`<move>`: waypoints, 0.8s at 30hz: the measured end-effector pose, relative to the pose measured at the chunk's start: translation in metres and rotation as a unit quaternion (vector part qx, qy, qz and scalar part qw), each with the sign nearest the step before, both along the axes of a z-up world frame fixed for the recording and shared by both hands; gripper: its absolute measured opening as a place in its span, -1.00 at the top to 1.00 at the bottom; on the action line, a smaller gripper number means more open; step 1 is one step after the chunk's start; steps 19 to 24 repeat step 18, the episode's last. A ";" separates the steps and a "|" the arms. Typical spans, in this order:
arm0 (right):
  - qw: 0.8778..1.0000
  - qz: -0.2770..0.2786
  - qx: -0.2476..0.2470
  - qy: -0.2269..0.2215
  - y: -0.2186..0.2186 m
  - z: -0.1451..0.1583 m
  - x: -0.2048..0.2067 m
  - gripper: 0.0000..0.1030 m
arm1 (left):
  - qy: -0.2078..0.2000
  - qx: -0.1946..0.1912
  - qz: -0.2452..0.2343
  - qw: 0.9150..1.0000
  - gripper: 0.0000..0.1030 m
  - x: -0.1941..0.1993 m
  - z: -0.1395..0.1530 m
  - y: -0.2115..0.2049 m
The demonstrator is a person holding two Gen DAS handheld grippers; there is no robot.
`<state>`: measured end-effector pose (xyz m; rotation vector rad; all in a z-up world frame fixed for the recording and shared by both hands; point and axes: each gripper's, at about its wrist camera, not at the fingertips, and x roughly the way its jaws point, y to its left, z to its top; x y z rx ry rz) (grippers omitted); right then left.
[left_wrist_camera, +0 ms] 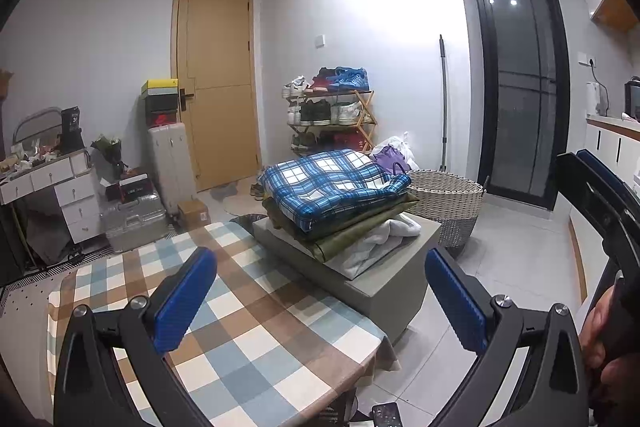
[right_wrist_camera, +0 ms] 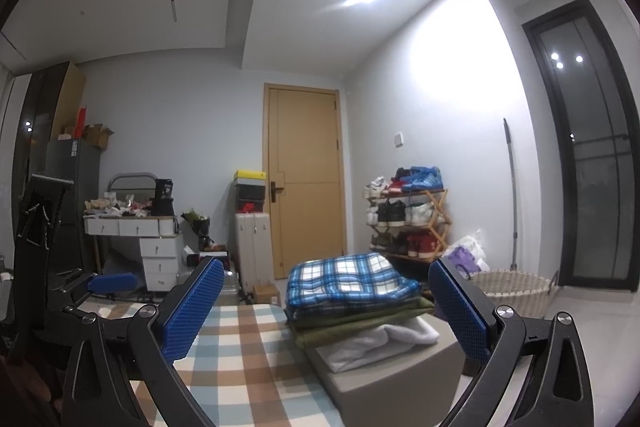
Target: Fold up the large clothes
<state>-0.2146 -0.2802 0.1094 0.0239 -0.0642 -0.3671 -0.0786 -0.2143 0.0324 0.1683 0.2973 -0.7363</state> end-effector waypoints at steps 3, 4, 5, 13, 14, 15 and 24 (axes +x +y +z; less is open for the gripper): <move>1.000 0.001 -0.001 0.002 0.000 0.000 0.000 -1.00 | 0.000 0.000 0.000 1.000 -0.97 0.000 0.000 0.000; 1.000 0.001 -0.001 0.002 0.000 0.000 0.001 -1.00 | 0.000 0.000 0.000 1.000 -0.97 0.000 0.000 0.000; 1.000 0.001 -0.001 0.001 0.000 0.000 0.001 -1.00 | 0.000 0.000 0.000 1.000 -0.97 0.000 0.000 0.000; 1.000 0.002 0.005 0.004 -0.004 -0.001 0.004 -1.00 | 0.006 0.001 -0.008 1.000 -0.97 -0.001 -0.003 0.005; 1.000 0.002 0.005 0.005 -0.004 -0.001 0.005 -1.00 | 0.005 0.001 -0.007 1.000 -0.97 -0.001 -0.003 0.005; 1.000 0.003 0.005 0.007 -0.005 -0.002 0.006 -1.00 | 0.003 0.001 -0.005 1.000 -0.97 -0.001 -0.003 0.005; 1.000 0.004 0.006 0.015 -0.005 -0.005 0.010 -1.00 | 0.004 0.001 -0.004 1.000 -0.97 0.002 -0.005 0.007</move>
